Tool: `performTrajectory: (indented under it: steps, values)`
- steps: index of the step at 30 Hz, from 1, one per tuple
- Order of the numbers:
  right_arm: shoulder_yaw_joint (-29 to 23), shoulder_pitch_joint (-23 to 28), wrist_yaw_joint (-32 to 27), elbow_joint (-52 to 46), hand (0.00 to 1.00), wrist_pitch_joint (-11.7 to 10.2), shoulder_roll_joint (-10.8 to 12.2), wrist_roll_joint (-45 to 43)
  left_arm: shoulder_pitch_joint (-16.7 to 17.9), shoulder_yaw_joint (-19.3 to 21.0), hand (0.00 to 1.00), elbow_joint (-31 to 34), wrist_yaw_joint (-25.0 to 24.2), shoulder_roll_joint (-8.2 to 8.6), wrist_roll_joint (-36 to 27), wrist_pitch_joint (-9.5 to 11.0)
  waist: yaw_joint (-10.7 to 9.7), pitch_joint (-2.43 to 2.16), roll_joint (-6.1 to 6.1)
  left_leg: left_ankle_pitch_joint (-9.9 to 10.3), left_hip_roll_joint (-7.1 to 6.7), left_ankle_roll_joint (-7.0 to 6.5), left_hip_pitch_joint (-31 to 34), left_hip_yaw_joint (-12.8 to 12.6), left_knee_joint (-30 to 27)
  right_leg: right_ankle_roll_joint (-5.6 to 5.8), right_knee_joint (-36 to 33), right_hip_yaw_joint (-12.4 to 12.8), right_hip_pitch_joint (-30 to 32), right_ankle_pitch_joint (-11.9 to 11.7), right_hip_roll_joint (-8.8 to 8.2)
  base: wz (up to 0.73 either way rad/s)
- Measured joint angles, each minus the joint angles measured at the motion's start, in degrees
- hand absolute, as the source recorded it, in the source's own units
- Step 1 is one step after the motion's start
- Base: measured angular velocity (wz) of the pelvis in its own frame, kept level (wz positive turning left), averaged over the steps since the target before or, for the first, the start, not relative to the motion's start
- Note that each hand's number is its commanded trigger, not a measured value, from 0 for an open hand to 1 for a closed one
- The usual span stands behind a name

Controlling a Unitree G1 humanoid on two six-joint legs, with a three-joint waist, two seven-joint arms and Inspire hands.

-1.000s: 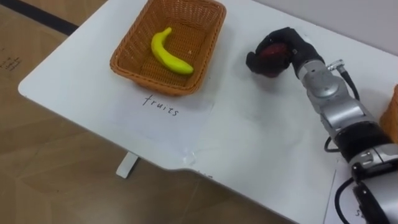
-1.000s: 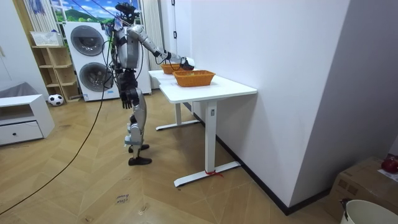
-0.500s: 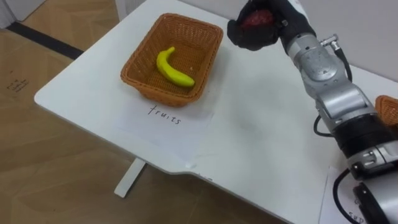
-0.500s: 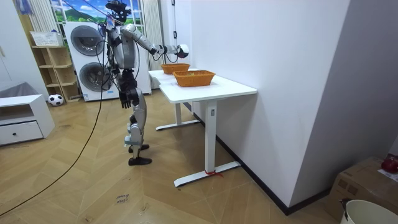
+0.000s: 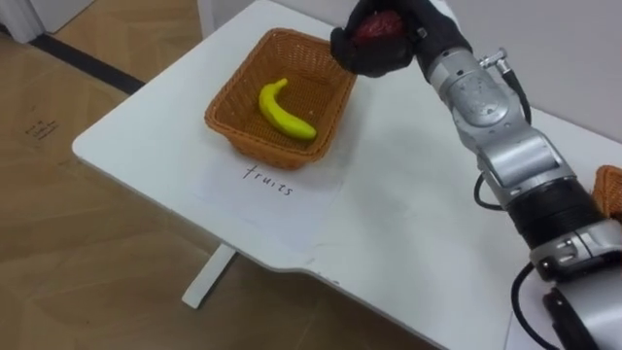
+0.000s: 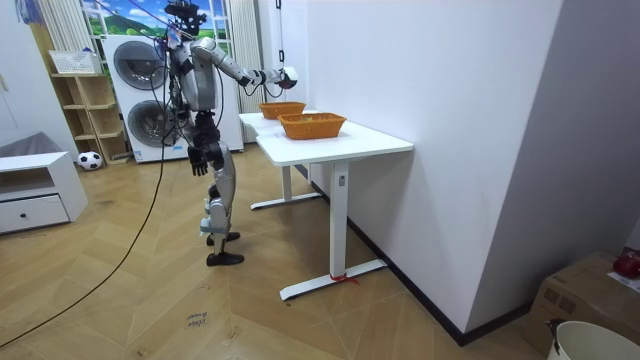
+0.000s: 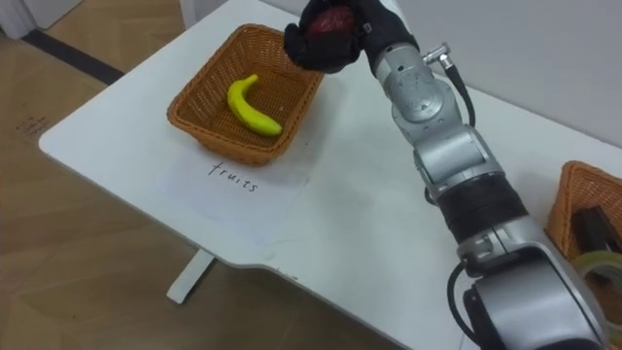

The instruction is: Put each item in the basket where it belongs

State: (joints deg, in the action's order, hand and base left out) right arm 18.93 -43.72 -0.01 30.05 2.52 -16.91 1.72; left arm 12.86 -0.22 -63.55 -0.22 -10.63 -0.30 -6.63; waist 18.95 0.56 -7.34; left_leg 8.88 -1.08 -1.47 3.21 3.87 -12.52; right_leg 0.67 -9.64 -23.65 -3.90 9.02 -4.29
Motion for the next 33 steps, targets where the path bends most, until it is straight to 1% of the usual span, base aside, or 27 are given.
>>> performTrajectory:
  steps: [2, 4, 6, 8, 10, 13, 15, 16, 18, 19, 24, 29, 33]
  values:
    - [0.01, 0.0, -0.01, 0.08, 1.0, 0.09, 0.01, 0.05, 0.27, -0.01, 0.0, 0.34, -0.35, 0.0, -0.02, -0.13, 0.39, 0.08, -0.01, 0.0, -0.07, 0.0, 0.02, 0.2, -0.04, 0.01, 0.01, -0.18, -0.04, 0.0, -0.01, 0.03]
    - [0.14, 0.0, -0.1, 0.34, 1.0, 0.09, 0.05, 0.27, 0.44, 0.0, 0.0, 0.69, -0.34, 0.0, -0.07, -0.4, 0.71, 0.21, 0.0, -0.01, -0.57, 0.0, 0.08, 1.04, -0.05, 0.07, -0.01, -0.49, -0.18, 0.04, -0.05, 0.09]
    - [0.17, 0.0, -0.1, 0.55, 1.0, 0.14, 0.07, 0.19, 0.45, -0.01, 0.0, 0.7, -0.32, 0.0, -0.06, -0.5, 1.55, 0.33, -0.06, -0.01, -0.51, -0.01, 0.08, 1.07, 0.04, 0.12, 0.0, -0.68, -0.13, 0.08, -0.13, 0.02]
    - [0.31, 0.0, -0.1, 1.11, 1.0, 0.15, 0.17, 0.21, 0.5, -0.01, 0.0, 0.68, -0.31, 0.01, 0.01, -0.61, 2.18, 0.49, -0.1, -0.01, -0.54, -0.01, 0.12, 1.14, 0.07, 0.16, -0.01, -0.87, -0.14, 0.1, -0.25, 0.02]
    - [1.35, 0.0, -0.05, 2.36, 1.0, 0.17, 0.22, 0.16, 0.66, -0.02, 0.0, 0.67, -0.33, 0.0, 0.02, -0.78, 2.86, 0.76, -0.3, -0.02, -0.59, -0.02, 0.34, 1.36, 0.05, 0.3, -0.03, -1.76, -0.12, 0.19, -0.51, 0.07]
    - [2.46, 0.0, 0.32, 3.39, 1.0, 1.4, 0.49, -0.4, 0.69, 0.0, 0.0, 0.62, -0.43, -0.07, 0.02, -1.01, 3.6, 0.89, -0.58, 0.01, -0.78, -0.07, 0.79, 1.57, -0.1, 0.4, -0.07, -2.11, 0.11, 0.24, -0.72, 0.06]
    - [2.47, -0.01, 0.56, 3.42, 1.0, 1.42, 0.91, -0.28, 0.68, 0.06, 0.0, 0.68, -0.45, -0.21, 0.02, -1.03, 3.64, 0.97, -0.92, 0.01, -0.86, -0.1, 1.15, 1.9, -0.15, 0.41, -0.07, -2.74, 0.22, 0.25, -0.78, 0.13]
    - [2.49, -0.01, 0.78, 3.42, 1.0, 1.42, 1.03, -0.21, 0.67, 0.07, 0.0, 0.71, -0.45, -0.31, 0.02, -1.03, 3.66, 0.97, -1.12, 0.01, -0.89, -0.1, 1.21, 2.25, -0.16, 0.41, -0.08, -3.21, 0.19, 0.25, -0.78, 0.14]
    - [2.49, -0.01, 0.88, 3.42, 1.0, 1.42, 1.04, -0.14, 0.67, 0.06, 0.0, 0.8, -0.44, -0.3, 0.0, -1.01, 3.71, 0.92, -1.27, 0.01, -0.91, -0.11, 1.14, 2.62, -0.26, 0.41, -0.07, -3.32, 0.08, 0.25, -0.75, 0.1]
    - [2.49, -0.01, 0.86, 3.42, 1.0, 1.42, 1.14, 0.02, 0.67, 0.05, 0.0, 0.82, -0.42, -0.29, -0.05, -0.98, 4.12, 0.91, -1.28, 0.0, -0.9, -0.11, 1.03, 2.63, -0.23, 0.41, -0.08, -3.25, 0.0, 0.25, -0.73, 0.05]
    - [2.49, -0.01, 0.81, 3.55, 1.0, 1.44, 2.34, 0.44, 0.68, 0.19, 0.0, 0.95, -0.47, -0.32, -0.02, -0.97, 4.83, 0.92, -1.26, 0.0, -0.88, -0.11, 0.93, 2.41, -0.24, 0.55, -0.08, -3.3, -0.11, 0.34, -0.75, 0.0]
    - [2.5, -0.01, 0.77, 3.62, 1.0, 1.45, 2.56, 0.46, 0.73, 2.12, 0.0, 1.68, -0.56, -0.35, 0.61, -0.99, 5.3, 1.07, -1.39, 0.0, -0.9, -0.1, 1.08, 2.46, -0.08, 0.68, -0.08, -3.24, -0.17, 0.42, -0.74, 0.01]
    - [3.38, -0.01, 0.07, 4.35, 1.0, 2.1, 2.53, 0.45, 0.8, 2.31, 0.0, 1.73, -0.55, -0.61, 1.09, -1.34, 5.59, 1.08, -1.65, 0.01, -0.86, -0.09, 1.19, 2.47, 0.25, 0.75, -0.08, -3.18, -0.17, 0.46, -0.69, 0.0]
